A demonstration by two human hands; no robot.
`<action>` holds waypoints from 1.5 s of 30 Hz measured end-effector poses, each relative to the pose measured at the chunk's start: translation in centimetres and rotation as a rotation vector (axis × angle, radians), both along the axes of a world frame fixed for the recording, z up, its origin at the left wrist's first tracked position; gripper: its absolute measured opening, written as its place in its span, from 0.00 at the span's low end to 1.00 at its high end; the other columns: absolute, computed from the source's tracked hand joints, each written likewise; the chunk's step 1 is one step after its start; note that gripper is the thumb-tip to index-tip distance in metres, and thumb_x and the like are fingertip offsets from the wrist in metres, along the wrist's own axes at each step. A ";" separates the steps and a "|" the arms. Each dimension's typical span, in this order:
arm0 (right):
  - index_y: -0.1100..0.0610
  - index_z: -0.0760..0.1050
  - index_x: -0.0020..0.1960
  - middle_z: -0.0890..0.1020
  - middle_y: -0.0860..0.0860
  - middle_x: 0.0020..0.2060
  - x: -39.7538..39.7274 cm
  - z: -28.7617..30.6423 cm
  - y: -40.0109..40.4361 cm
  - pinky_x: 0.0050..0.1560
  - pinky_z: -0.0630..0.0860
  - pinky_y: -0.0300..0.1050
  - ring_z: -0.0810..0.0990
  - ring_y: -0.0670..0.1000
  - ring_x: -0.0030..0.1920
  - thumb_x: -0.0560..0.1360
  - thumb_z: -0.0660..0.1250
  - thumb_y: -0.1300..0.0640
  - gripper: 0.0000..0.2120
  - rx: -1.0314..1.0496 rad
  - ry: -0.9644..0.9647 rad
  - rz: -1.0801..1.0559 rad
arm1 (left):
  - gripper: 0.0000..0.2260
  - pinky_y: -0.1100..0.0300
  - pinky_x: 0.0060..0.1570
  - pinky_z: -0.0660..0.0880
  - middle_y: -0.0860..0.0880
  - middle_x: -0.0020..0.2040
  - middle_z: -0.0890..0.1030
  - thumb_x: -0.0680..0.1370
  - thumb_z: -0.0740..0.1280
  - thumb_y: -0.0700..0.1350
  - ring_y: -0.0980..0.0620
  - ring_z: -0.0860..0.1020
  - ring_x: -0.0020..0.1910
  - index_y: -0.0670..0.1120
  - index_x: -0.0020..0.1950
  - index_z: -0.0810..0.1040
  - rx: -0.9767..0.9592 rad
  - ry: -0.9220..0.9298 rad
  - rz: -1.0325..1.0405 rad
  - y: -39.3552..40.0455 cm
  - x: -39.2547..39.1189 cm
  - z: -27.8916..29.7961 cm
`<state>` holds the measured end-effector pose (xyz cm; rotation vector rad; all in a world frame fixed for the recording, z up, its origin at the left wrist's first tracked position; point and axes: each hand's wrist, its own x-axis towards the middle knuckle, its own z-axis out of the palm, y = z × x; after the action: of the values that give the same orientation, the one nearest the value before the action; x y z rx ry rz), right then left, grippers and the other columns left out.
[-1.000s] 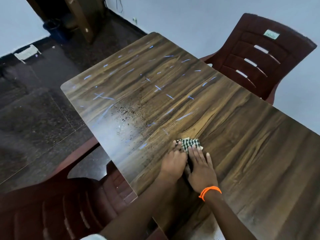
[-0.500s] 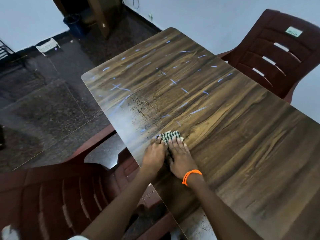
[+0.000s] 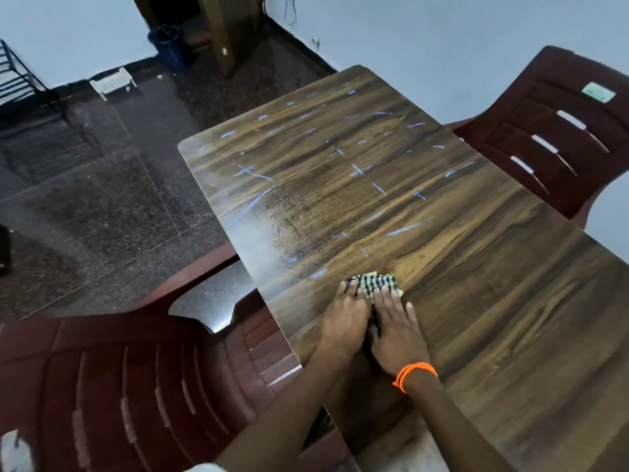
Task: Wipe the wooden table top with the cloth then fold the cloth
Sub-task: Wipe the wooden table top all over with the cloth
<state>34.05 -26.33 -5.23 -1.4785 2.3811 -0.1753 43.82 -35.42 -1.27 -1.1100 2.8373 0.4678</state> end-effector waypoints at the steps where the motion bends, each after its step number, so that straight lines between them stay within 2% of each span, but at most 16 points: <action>1: 0.53 0.47 0.80 0.49 0.49 0.80 -0.6 0.1 -1.6 0.78 0.42 0.50 0.44 0.48 0.79 0.78 0.59 0.51 0.35 0.004 -0.009 -0.009 | 0.16 0.53 0.73 0.62 0.43 0.71 0.73 0.80 0.59 0.43 0.46 0.66 0.74 0.43 0.67 0.75 0.005 0.016 0.054 -1.2 -0.8 0.0; 4: 0.54 0.46 0.80 0.48 0.51 0.80 -0.9 0.5 -6.1 0.78 0.40 0.50 0.43 0.50 0.79 0.78 0.59 0.53 0.35 0.016 -0.056 0.021 | 0.11 0.50 0.62 0.73 0.43 0.66 0.75 0.80 0.60 0.42 0.43 0.73 0.68 0.43 0.60 0.77 0.025 0.029 0.188 -4.6 -1.1 0.7; 8: 0.54 0.45 0.80 0.46 0.52 0.80 2.0 0.6 -10.1 0.78 0.39 0.50 0.42 0.50 0.79 0.78 0.58 0.53 0.35 0.019 -0.113 0.136 | 0.10 0.51 0.57 0.75 0.44 0.60 0.77 0.79 0.61 0.44 0.44 0.76 0.62 0.45 0.56 0.78 0.046 0.000 0.278 -7.9 2.6 0.8; 11: 0.55 0.46 0.80 0.48 0.52 0.80 5.6 0.3 -10.6 0.78 0.41 0.51 0.42 0.51 0.79 0.78 0.57 0.52 0.35 -0.024 -0.114 0.221 | 0.11 0.50 0.55 0.74 0.45 0.61 0.76 0.80 0.60 0.44 0.43 0.74 0.62 0.45 0.59 0.77 0.070 0.003 0.363 -7.9 6.5 0.3; 15: 0.53 0.49 0.80 0.50 0.50 0.80 9.5 -0.2 -7.4 0.78 0.39 0.50 0.43 0.50 0.79 0.75 0.56 0.52 0.35 -0.074 -0.138 0.259 | 0.15 0.54 0.61 0.74 0.48 0.70 0.71 0.80 0.58 0.47 0.47 0.68 0.70 0.50 0.67 0.72 0.057 -0.075 0.337 -5.3 10.7 -1.0; 18: 0.52 0.51 0.80 0.52 0.49 0.80 10.4 -0.5 -3.7 0.78 0.43 0.51 0.44 0.48 0.79 0.73 0.55 0.51 0.35 -0.086 -0.133 0.238 | 0.18 0.57 0.69 0.68 0.50 0.76 0.66 0.82 0.56 0.49 0.50 0.59 0.78 0.53 0.72 0.68 0.114 -0.027 0.291 -1.9 11.9 -2.1; 20: 0.51 0.52 0.80 0.53 0.49 0.79 9.6 -0.4 -1.5 0.77 0.46 0.52 0.46 0.48 0.79 0.72 0.57 0.51 0.36 -0.077 -0.108 0.212 | 0.19 0.58 0.73 0.64 0.48 0.77 0.64 0.83 0.56 0.48 0.48 0.56 0.79 0.53 0.75 0.67 0.147 0.010 0.252 -0.1 11.2 -1.9; 21: 0.51 0.52 0.80 0.53 0.48 0.79 8.9 -0.3 -0.7 0.77 0.47 0.52 0.47 0.47 0.79 0.72 0.58 0.50 0.37 -0.071 -0.093 0.194 | 0.19 0.57 0.73 0.64 0.46 0.76 0.67 0.82 0.59 0.46 0.46 0.59 0.78 0.51 0.74 0.70 0.140 0.009 0.217 0.5 10.4 -1.7; 24: 0.50 0.53 0.80 0.53 0.47 0.79 6.0 -0.1 0.4 0.77 0.48 0.52 0.48 0.46 0.79 0.72 0.59 0.49 0.37 -0.050 -0.035 0.127 | 0.17 0.56 0.67 0.73 0.43 0.64 0.80 0.74 0.72 0.44 0.43 0.74 0.69 0.47 0.63 0.81 0.034 0.063 0.142 0.9 7.2 -1.2; 26: 0.51 0.52 0.80 0.53 0.48 0.79 4.2 0.1 -0.4 0.78 0.47 0.52 0.47 0.47 0.79 0.73 0.59 0.49 0.36 -0.030 -0.004 0.101 | 0.16 0.57 0.68 0.70 0.42 0.65 0.79 0.75 0.71 0.46 0.44 0.73 0.70 0.46 0.62 0.81 -0.010 0.099 0.138 -0.1 5.1 -0.9; 29: 0.53 0.52 0.80 0.53 0.50 0.79 2.6 0.2 -3.8 0.79 0.45 0.53 0.47 0.49 0.79 0.75 0.62 0.52 0.36 -0.025 -0.005 0.067 | 0.17 0.54 0.72 0.65 0.41 0.71 0.73 0.79 0.64 0.45 0.42 0.66 0.75 0.44 0.68 0.75 -0.015 0.069 0.134 -2.9 3.1 -0.7; 31: 0.53 0.49 0.80 0.50 0.50 0.80 2.8 0.3 -6.5 0.79 0.43 0.52 0.45 0.49 0.79 0.76 0.61 0.52 0.36 -0.007 -0.009 0.054 | 0.15 0.52 0.70 0.67 0.41 0.70 0.72 0.80 0.62 0.43 0.41 0.65 0.74 0.44 0.66 0.75 -0.012 0.061 0.149 -5.2 2.9 -0.4; 35: 0.53 0.47 0.80 0.49 0.49 0.80 5.1 0.2 -10.7 0.78 0.41 0.51 0.43 0.49 0.79 0.77 0.59 0.51 0.36 -0.011 -0.041 0.068 | 0.10 0.52 0.62 0.72 0.43 0.61 0.77 0.78 0.63 0.42 0.42 0.74 0.65 0.44 0.58 0.79 0.014 0.070 0.222 -9.0 5.0 0.7; 38: 0.53 0.49 0.80 0.51 0.50 0.80 8.4 0.1 -12.3 0.79 0.42 0.52 0.45 0.50 0.79 0.76 0.58 0.51 0.35 -0.037 -0.051 0.076 | 0.11 0.48 0.56 0.74 0.39 0.60 0.76 0.78 0.63 0.39 0.38 0.77 0.57 0.41 0.60 0.77 0.090 0.053 0.310 -11.1 8.1 0.8; 43: 0.55 0.50 0.80 0.53 0.50 0.80 14.4 0.0 -9.4 0.78 0.43 0.53 0.46 0.50 0.79 0.78 0.56 0.50 0.33 -0.064 -0.032 0.002 | 0.11 0.50 0.57 0.75 0.46 0.62 0.75 0.80 0.59 0.44 0.45 0.77 0.59 0.47 0.59 0.78 0.057 -0.084 0.077 -10.8 12.6 0.5; 45: 0.55 0.50 0.80 0.54 0.50 0.80 16.2 0.0 -7.0 0.78 0.45 0.54 0.46 0.49 0.79 0.78 0.55 0.49 0.33 -0.075 -0.029 -0.049 | 0.12 0.51 0.56 0.76 0.46 0.66 0.73 0.81 0.58 0.46 0.45 0.76 0.60 0.47 0.62 0.76 0.040 -0.096 0.014 -9.4 13.9 0.7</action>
<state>50.29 -33.36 -5.24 -1.4407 2.4132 -0.2995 57.73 -44.83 -0.55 -1.1141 2.7276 0.4574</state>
